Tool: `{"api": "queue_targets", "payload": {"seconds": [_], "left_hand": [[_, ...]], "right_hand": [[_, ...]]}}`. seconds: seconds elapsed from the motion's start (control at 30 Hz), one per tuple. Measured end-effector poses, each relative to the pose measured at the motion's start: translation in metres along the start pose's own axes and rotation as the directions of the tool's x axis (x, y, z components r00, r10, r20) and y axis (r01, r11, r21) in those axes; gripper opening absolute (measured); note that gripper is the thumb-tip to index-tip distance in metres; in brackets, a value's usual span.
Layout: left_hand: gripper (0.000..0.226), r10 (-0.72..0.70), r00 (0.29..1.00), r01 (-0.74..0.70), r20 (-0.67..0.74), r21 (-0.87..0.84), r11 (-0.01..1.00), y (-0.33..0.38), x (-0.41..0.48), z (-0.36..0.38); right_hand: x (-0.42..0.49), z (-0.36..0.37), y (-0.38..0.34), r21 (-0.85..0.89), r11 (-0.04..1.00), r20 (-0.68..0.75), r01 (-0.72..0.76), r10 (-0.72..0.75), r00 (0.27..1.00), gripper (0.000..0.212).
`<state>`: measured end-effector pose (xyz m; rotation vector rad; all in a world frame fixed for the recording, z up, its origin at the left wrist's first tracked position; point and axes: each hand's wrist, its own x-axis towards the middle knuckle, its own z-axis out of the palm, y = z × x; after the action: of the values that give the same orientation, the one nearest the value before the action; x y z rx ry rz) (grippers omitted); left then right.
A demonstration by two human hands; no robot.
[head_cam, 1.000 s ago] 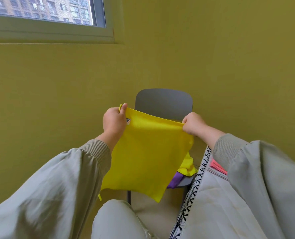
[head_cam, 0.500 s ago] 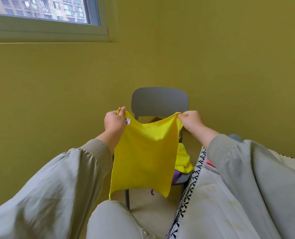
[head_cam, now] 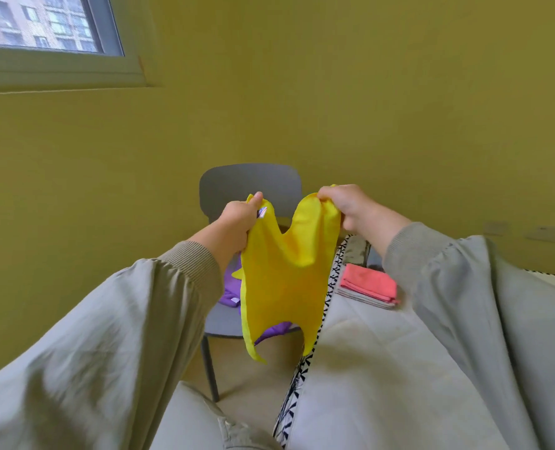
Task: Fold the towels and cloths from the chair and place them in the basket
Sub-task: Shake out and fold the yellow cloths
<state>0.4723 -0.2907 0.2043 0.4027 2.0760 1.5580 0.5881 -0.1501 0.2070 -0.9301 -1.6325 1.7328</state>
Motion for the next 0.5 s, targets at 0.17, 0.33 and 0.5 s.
{"api": "queue_targets", "payload": {"seconds": [0.17,0.33,0.5], "left_hand": [[0.056,-0.257,0.915,0.276,0.310,-0.018,0.961,0.003,-0.017,0.041],[0.053,-0.239,0.951,0.234,0.195,0.048,0.971,-0.014,0.015,0.089],[0.052,0.052,0.995,-0.090,0.085,0.548,0.832,-0.066,0.062,0.148]], "right_hand": [[-0.005,-0.069,0.003,-0.138,0.978,-0.114,-0.156,0.140,0.984,0.036],[0.018,-0.139,0.030,-0.275,0.937,-0.297,-0.217,0.132,0.946,0.014],[0.059,-0.200,0.097,-0.470,0.835,-0.443,-0.285,0.056,0.895,0.025]]}}
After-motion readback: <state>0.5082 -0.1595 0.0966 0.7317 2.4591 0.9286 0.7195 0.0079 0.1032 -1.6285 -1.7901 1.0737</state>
